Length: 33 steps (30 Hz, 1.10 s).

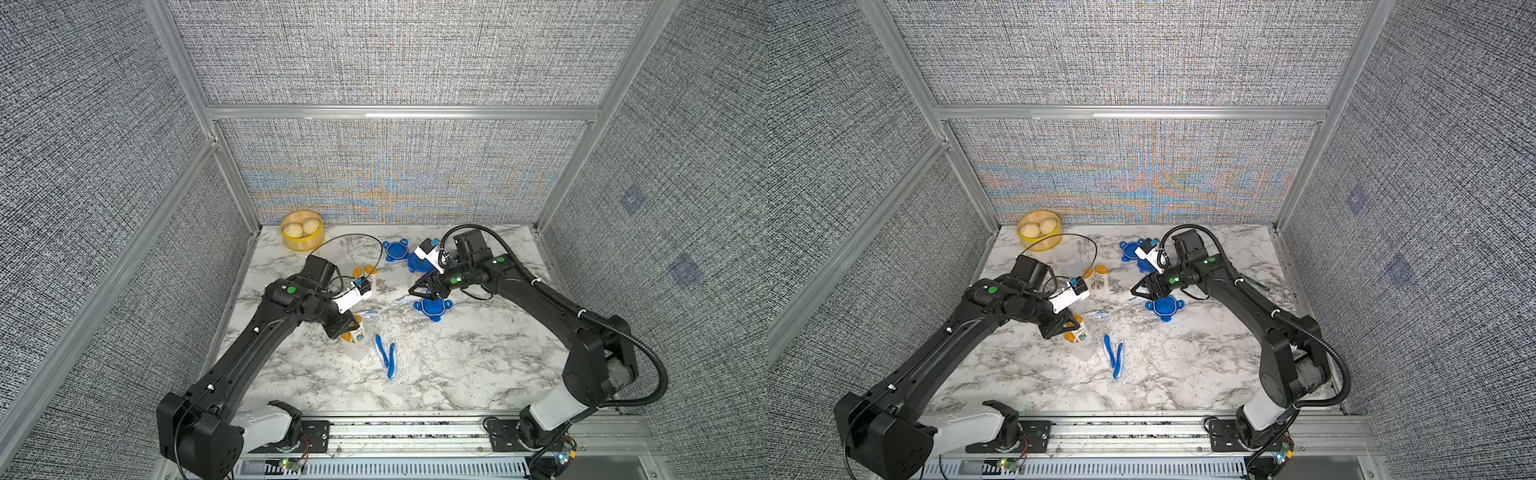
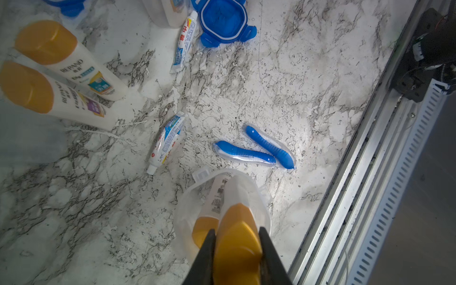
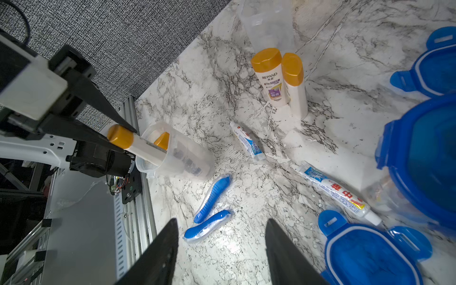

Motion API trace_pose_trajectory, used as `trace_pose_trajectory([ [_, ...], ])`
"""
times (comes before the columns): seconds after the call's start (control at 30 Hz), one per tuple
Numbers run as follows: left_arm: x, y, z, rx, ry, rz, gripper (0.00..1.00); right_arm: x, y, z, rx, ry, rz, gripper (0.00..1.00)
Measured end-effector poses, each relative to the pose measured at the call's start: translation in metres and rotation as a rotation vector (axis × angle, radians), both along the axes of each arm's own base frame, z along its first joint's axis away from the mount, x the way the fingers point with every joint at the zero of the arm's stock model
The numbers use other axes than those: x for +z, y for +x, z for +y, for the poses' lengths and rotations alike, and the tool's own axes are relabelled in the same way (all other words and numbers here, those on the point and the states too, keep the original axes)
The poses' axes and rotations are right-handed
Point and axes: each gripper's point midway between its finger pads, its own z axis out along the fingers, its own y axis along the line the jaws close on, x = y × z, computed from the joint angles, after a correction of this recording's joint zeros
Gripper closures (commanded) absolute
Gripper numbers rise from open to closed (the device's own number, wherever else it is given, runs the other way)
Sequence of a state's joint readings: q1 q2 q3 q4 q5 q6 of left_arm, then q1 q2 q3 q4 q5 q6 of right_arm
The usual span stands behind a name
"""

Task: Pack away toiletry kits
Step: Place the toiletry item into the container.

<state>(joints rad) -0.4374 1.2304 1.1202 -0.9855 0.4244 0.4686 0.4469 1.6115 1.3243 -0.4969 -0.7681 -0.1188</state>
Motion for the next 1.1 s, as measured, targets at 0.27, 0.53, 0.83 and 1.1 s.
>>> trace_pose_trajectory([
  [0.27,-0.033,0.001,-0.002,0.021,0.015,0.047,0.88,-0.001,-0.001,0.000,0.002,0.001,0.004,0.42],
  [0.53,-0.048,0.000,-0.005,0.046,0.011,0.070,0.71,0.001,-0.002,0.000,0.003,0.004,-0.001,0.41],
  [0.83,-0.042,0.002,-0.010,0.042,-0.024,0.024,0.38,-0.001,0.002,-0.002,-0.016,-0.016,-0.010,0.40],
  [1.1,-0.019,0.013,-0.008,0.120,-0.045,-0.026,0.37,0.004,0.002,-0.005,-0.089,-0.030,0.013,0.42],
])
